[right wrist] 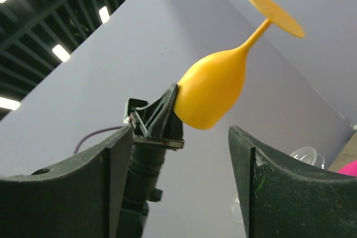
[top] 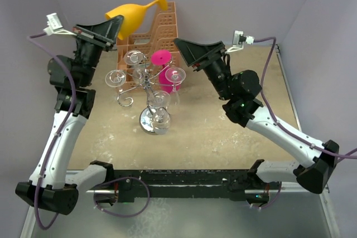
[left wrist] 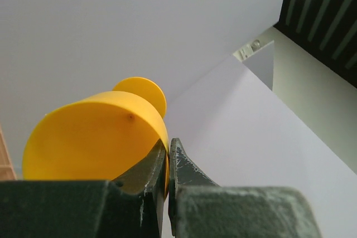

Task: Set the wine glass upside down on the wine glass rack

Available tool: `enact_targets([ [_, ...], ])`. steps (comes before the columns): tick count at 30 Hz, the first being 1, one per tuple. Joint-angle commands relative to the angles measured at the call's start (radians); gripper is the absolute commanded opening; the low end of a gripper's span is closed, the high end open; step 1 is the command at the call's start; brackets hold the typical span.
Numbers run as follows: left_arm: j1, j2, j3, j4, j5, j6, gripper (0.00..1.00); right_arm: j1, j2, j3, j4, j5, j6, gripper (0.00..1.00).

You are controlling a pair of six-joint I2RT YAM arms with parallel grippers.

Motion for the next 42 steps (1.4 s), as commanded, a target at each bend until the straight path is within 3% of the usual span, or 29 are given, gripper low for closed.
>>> enact_targets([
  [1,-0.138,0.014,0.006,0.152,0.019,-0.049,0.0,0.002,0.056,0.088,0.001,0.089,0.184,0.7],
  [11,-0.266,-0.004,-0.045,0.18,-0.005,-0.064,0.0,-0.067,0.15,0.218,-0.174,0.17,0.472,0.65],
  [17,-0.278,-0.036,-0.071,0.184,0.007,-0.082,0.0,-0.092,0.187,0.28,-0.122,0.131,0.453,0.62],
  [28,-0.277,-0.045,-0.072,0.168,0.042,-0.091,0.0,-0.09,0.247,0.337,-0.099,0.13,0.45,0.47],
  [42,-0.281,-0.076,-0.134,0.158,0.095,-0.088,0.0,-0.089,0.314,0.365,0.032,0.037,0.508,0.41],
])
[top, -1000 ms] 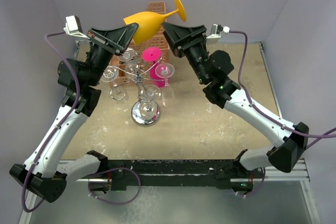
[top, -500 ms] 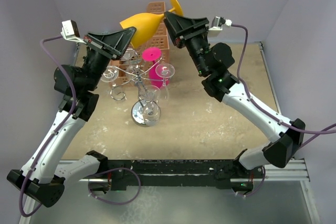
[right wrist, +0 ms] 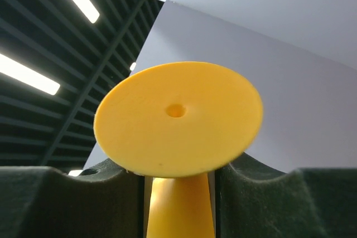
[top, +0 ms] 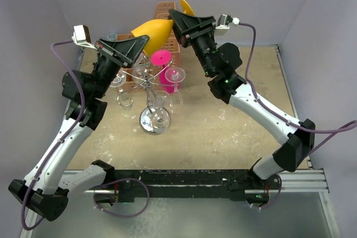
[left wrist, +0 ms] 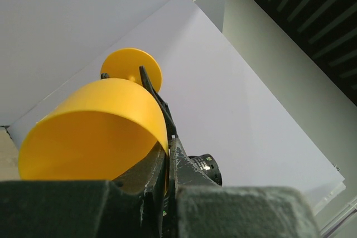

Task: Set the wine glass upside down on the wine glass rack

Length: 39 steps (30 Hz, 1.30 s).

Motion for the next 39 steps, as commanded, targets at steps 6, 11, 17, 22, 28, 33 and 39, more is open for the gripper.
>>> enact_targets([
  [6,-0.008,-0.079,-0.008,-0.032,0.033,0.045,0.0,0.004,0.014,0.032,0.15,-0.076,0.033,0.13],
  [11,-0.009,-0.11,0.025,-0.135,0.022,0.127,0.13,0.01,-0.012,0.016,0.19,-0.079,-0.033,0.0],
  [17,-0.009,-0.174,0.11,-0.389,-0.062,0.297,0.33,0.013,-0.055,-0.016,0.23,-0.091,-0.134,0.0],
  [22,-0.009,-0.232,0.2,-0.589,-0.104,0.439,0.4,0.017,-0.075,0.009,0.128,-0.145,-0.258,0.0],
  [28,-0.008,-0.242,0.337,-0.637,-0.063,0.454,0.48,0.069,-0.031,0.111,0.013,-0.196,-0.416,0.0],
  [33,-0.008,-0.214,0.417,-0.697,-0.097,0.399,0.52,0.163,-0.019,0.125,0.011,-0.193,-0.534,0.0],
  [39,-0.006,-0.162,0.398,-0.669,-0.145,0.204,0.56,0.266,-0.015,0.079,0.086,-0.181,-0.712,0.0],
])
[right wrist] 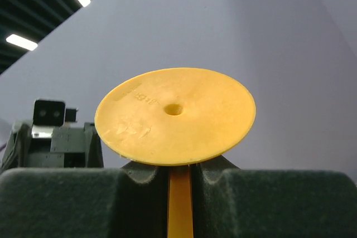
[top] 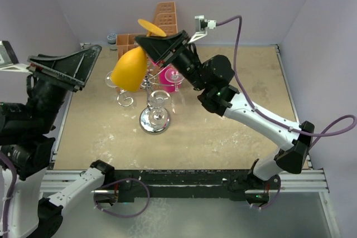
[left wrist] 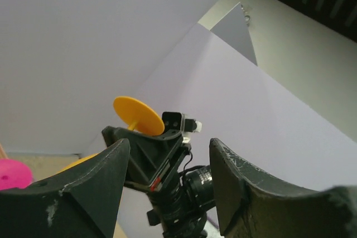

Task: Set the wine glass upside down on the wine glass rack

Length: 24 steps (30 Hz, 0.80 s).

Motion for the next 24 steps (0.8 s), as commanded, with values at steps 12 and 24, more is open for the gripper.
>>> enact_targets([
  [12,-0.002,0.091,-0.094,0.15,0.021,-0.331,0.59,0.145,0.097,0.113,0.149,-0.004,-0.477,0.0],
  [24,-0.002,0.043,-0.016,-0.107,-0.077,-0.308,0.5,0.19,0.157,0.175,0.115,-0.018,-0.609,0.0],
])
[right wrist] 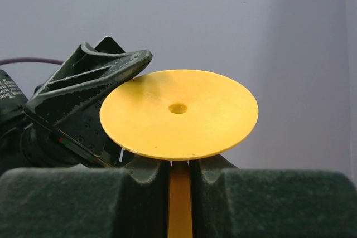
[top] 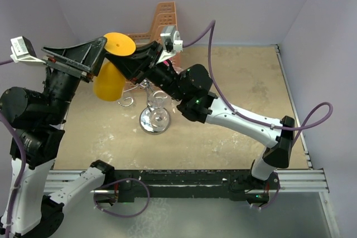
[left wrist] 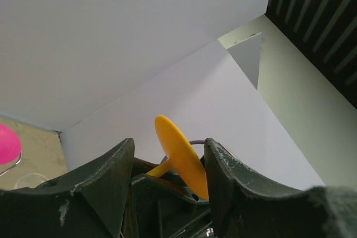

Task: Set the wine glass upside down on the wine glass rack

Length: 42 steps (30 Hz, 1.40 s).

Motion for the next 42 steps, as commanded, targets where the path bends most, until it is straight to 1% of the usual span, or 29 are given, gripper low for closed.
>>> enact_targets([
  [1,-0.011,-0.004,0.074,-0.132,0.014,-0.019,0.5,0.013,0.007,0.045,0.026,0.044,-0.155,0.0],
  [6,-0.011,-0.012,0.136,-0.248,-0.012,-0.013,0.54,0.029,0.017,0.055,0.003,0.074,-0.295,0.0],
  [10,-0.012,-0.024,0.151,-0.298,-0.037,-0.02,0.54,0.035,0.021,0.074,-0.019,0.027,-0.345,0.0],
  [17,-0.011,-0.037,0.154,-0.334,-0.04,-0.047,0.41,0.045,0.022,0.072,-0.045,-0.035,-0.37,0.0],
  [23,-0.011,-0.048,0.174,-0.38,-0.046,-0.057,0.26,0.051,0.034,0.071,-0.068,-0.11,-0.364,0.0],
  [28,-0.011,-0.059,0.191,-0.416,-0.071,-0.057,0.19,0.056,0.036,0.069,-0.059,-0.139,-0.359,0.0],
  [30,-0.012,-0.061,0.195,-0.424,-0.082,-0.056,0.2,0.056,0.033,0.065,-0.054,-0.147,-0.358,0.0],
  [31,-0.011,-0.062,0.199,-0.425,-0.083,-0.056,0.21,0.057,0.033,0.064,-0.052,-0.151,-0.359,0.0],
  [33,-0.011,-0.06,0.218,-0.435,-0.093,-0.051,0.28,0.058,0.035,0.065,-0.052,-0.159,-0.359,0.0],
  [36,-0.011,-0.055,0.25,-0.442,-0.097,-0.04,0.31,0.062,0.039,0.068,-0.051,-0.176,-0.366,0.0],
  [40,-0.012,-0.059,0.261,-0.441,-0.093,-0.037,0.31,0.068,0.049,0.071,-0.047,-0.192,-0.382,0.0],
  [42,-0.012,-0.058,0.251,-0.436,-0.074,-0.042,0.29,0.071,0.058,0.075,-0.047,-0.197,-0.388,0.0],
])
